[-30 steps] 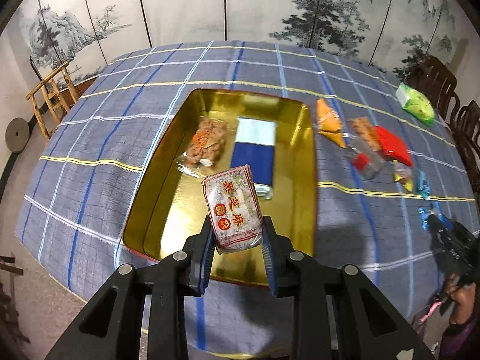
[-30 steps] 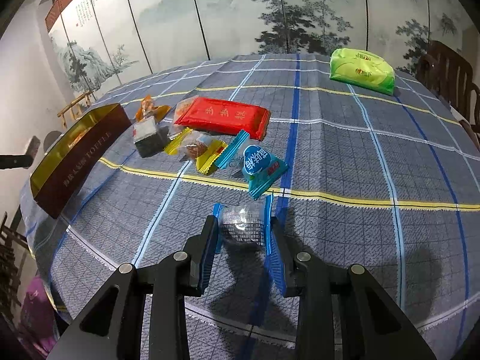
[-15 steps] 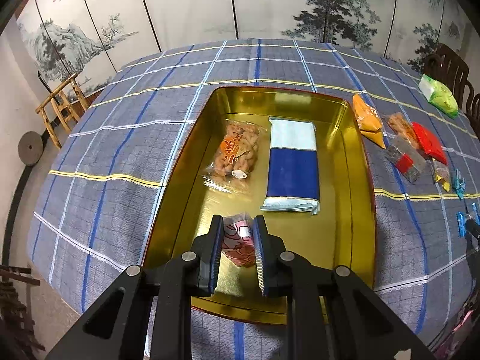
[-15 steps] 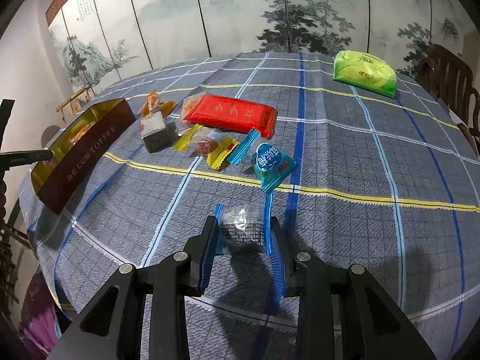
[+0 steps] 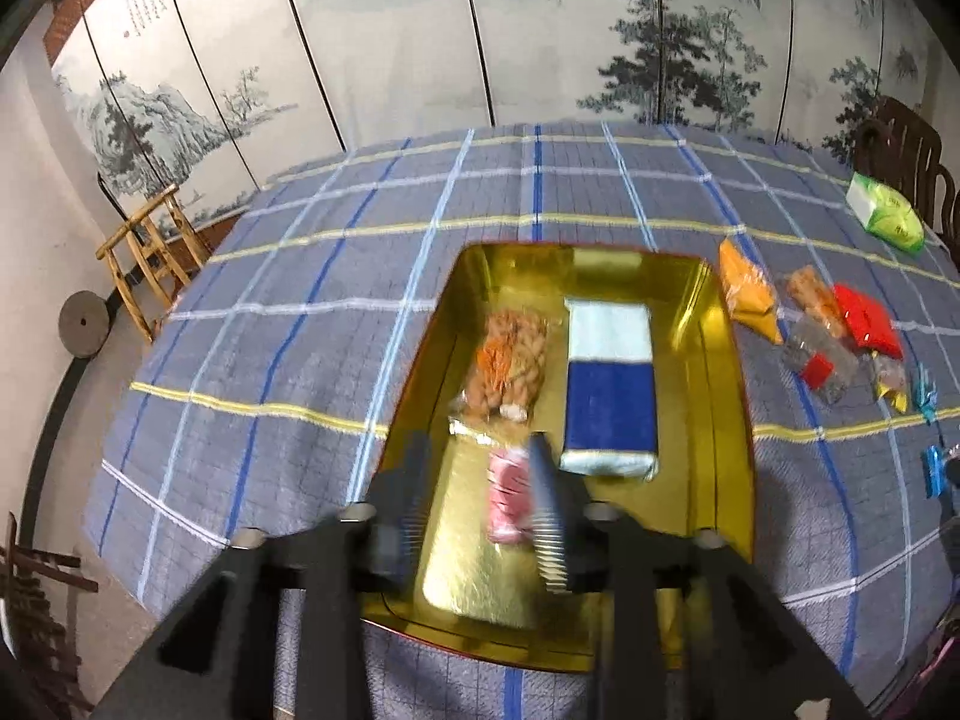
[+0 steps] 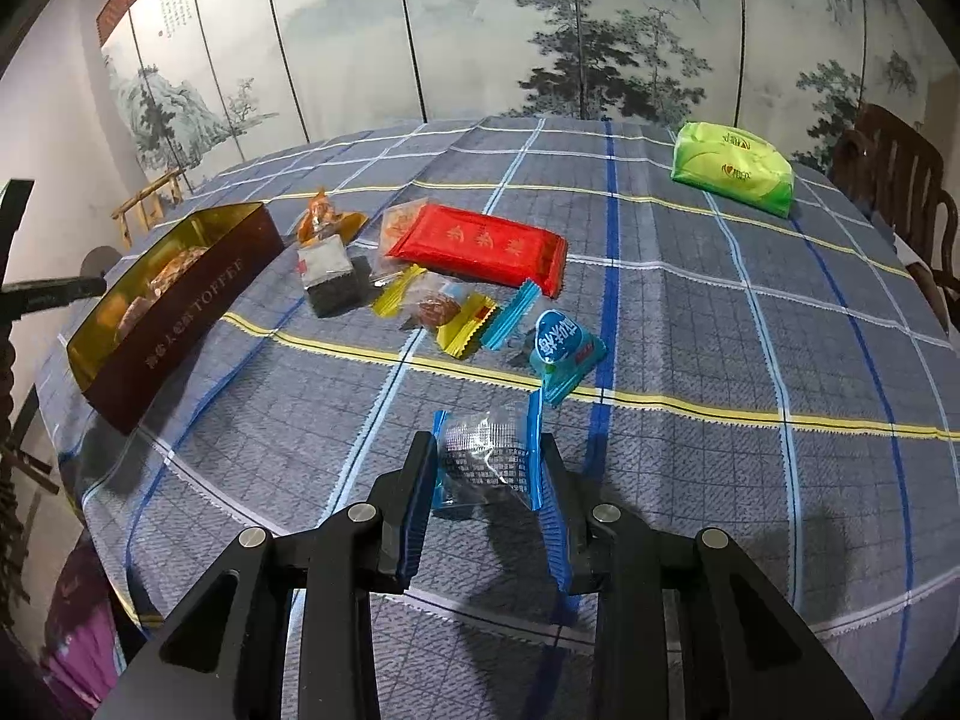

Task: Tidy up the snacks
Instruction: 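Lower the pink cake into the tin and open the left tool, then carry the clear candy bag into the tin and open the right tool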

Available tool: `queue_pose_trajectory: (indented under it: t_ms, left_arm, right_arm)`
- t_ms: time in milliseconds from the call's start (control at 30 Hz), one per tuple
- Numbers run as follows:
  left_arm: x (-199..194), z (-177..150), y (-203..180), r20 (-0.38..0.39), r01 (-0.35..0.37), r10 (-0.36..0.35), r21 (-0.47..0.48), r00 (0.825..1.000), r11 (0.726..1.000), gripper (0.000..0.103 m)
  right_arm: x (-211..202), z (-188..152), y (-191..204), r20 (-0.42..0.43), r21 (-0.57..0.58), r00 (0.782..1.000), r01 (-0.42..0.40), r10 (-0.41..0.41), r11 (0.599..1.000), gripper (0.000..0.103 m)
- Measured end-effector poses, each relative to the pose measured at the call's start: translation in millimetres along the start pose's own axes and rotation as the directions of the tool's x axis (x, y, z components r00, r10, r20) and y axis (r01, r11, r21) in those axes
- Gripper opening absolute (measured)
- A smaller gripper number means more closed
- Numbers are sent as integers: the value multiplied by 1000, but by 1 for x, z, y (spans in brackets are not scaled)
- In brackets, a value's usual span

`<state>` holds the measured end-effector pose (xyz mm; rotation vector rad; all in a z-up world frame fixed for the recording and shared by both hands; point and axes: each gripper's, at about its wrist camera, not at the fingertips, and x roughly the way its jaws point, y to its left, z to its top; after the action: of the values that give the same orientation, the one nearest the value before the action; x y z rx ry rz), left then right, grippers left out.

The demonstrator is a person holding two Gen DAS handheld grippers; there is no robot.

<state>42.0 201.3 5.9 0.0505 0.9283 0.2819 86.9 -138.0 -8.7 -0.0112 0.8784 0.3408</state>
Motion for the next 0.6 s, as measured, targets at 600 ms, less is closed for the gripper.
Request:
queue_pose_trajectory:
  t_ms: [600]
  left_arm:
    - [-47, -40, 9, 12, 97, -96, -109, 995, 989, 53]
  right_arm:
    - [-16, 7, 8, 22, 2, 1000, -14, 14, 1000, 34]
